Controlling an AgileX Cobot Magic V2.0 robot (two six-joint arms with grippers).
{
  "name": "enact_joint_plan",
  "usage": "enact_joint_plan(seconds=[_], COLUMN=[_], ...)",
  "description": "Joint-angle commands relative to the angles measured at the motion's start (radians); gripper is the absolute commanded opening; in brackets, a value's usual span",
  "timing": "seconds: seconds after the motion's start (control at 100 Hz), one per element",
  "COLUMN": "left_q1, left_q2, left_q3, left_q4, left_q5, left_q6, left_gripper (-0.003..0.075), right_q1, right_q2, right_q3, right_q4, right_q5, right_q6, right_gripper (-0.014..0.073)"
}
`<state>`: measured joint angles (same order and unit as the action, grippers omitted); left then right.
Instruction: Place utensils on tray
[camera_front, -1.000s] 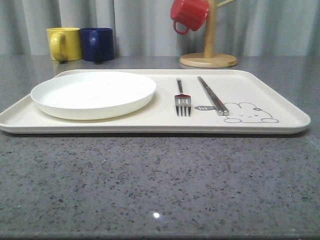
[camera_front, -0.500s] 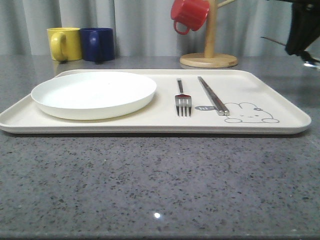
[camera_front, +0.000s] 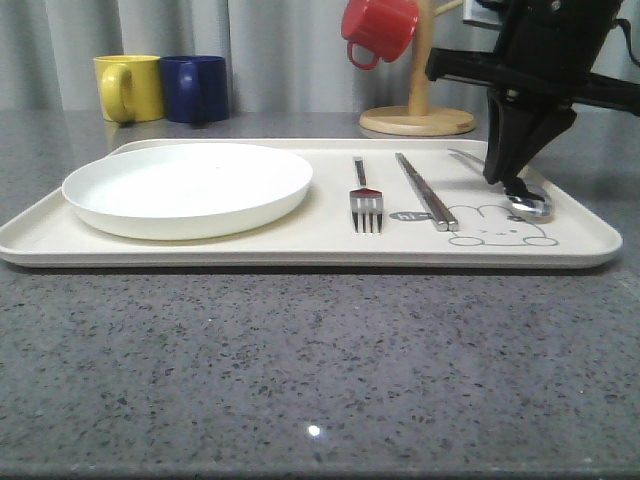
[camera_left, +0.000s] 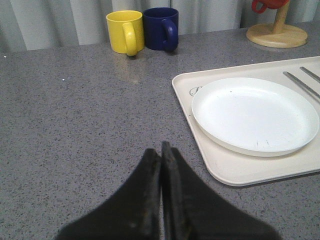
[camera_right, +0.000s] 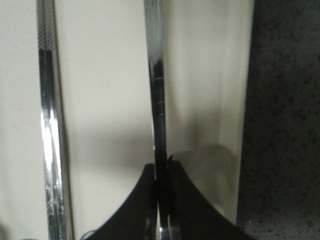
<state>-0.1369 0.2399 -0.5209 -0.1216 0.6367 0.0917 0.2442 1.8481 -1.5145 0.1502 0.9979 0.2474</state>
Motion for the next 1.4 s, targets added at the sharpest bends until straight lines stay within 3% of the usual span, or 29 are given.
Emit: enact_joint_plan(seconds=[0.0, 0.19, 0.41, 0.53, 0.8, 0.87, 1.04, 1.24, 1.391], left_q1=[-0.007, -0.007, -0.007, -0.007, -0.007, -0.007, -0.007, -0.007, -0.007], left_q2=[0.01, 0.01, 0.01, 0.01, 0.01, 0.01, 0.01, 0.01, 0.01], left_q3=[-0.025, -0.025, -0.025, -0.025, -0.025, -0.025, -0.025, -0.025, -0.025], left_q4=[-0.01, -0.01, -0.01, -0.01, -0.01, -0.01, -0.01, -0.01, -0.01], left_q5=[-0.077, -0.077, -0.077, -0.077, -0.077, -0.077, -0.077, -0.077, -0.077], left_q6=[-0.01, -0.01, -0.01, -0.01, -0.01, -0.01, -0.01, -0.01, -0.01], left_gripper=[-0.0019, -0.0019, -0.0019, -0.0019, -0.0019, -0.0019, -0.0019, -0.0019, -0.0019], right_q1=[-0.001, -0.001, -0.001, -0.001, 0.0, 0.005, 0.005, -0.012, -0.083], right_q2=[-0.038, -0.037, -0.037, -0.039, -0.127, -0.168, -0.307, -0.463, -0.558], right_q3=[-0.021, -0.021, -0.021, -0.023, -0.023, -0.016, 0.08, 0.248, 0.359], right_q4=[0.01, 0.011, 0.012, 0.013, -0.015, -0.048, -0.092, -0.15, -0.15], right_q5=[-0.025, -0.023, -0.019, -0.025, -0.057, -0.083, -0.175, -0.252, -0.284], right_q6=[0.007, 0.007, 0.007, 0.007, 0.007, 0.007, 0.007, 0.007, 0.007], right_gripper=[-0.0067, -0.0037, 0.0295, 0.0363, 0.0332, 0.0241, -0.0074, -0.0064, -0.0064])
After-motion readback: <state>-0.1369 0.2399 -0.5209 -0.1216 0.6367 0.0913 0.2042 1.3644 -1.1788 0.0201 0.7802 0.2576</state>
